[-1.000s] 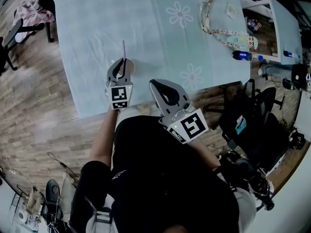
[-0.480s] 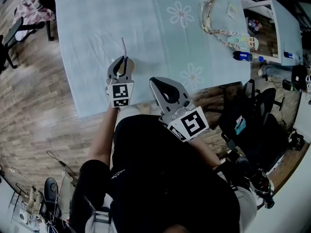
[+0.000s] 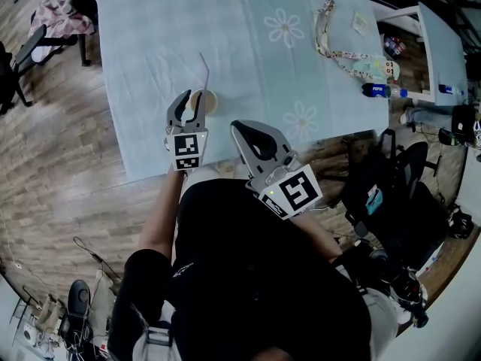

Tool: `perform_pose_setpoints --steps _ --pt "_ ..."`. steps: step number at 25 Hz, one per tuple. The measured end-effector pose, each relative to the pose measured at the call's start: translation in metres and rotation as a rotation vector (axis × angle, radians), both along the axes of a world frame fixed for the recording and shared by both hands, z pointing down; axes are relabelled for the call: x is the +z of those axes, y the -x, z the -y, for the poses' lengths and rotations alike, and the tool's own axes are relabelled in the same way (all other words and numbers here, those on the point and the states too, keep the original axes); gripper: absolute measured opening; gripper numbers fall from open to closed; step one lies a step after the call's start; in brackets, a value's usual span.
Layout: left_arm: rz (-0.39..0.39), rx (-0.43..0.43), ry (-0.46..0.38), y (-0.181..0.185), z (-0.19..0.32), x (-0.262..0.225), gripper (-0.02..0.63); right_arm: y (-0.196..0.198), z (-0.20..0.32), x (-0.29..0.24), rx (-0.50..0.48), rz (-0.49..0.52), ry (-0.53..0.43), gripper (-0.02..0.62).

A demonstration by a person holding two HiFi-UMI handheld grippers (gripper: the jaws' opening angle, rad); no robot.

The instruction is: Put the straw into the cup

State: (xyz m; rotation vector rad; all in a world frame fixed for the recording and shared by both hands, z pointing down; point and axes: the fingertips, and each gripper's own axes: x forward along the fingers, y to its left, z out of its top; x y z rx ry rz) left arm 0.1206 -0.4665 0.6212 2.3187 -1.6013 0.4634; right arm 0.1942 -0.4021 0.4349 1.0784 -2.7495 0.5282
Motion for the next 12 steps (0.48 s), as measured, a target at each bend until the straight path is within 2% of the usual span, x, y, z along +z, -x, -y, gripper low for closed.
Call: perform_pose_setpoints --steps 4,9,12 --pt "-0.048 -0.009 -0.053 0.011 -0.009 -0.032 0.11 0.008 -0.007 -0.007 0.003 0.004 -0.024 0.009" --pt "-0.118 -0.009 -0.153 0.02 -0.026 -0.092 0.026 0.019 -0.018 -0.019 0.01 0.016 -0.061 0.009" --pt "-0.151 0.017 -0.208 0.024 -0.036 -0.125 0.014 0.027 -0.022 -0.027 0.017 0.027 -0.084 0.009"
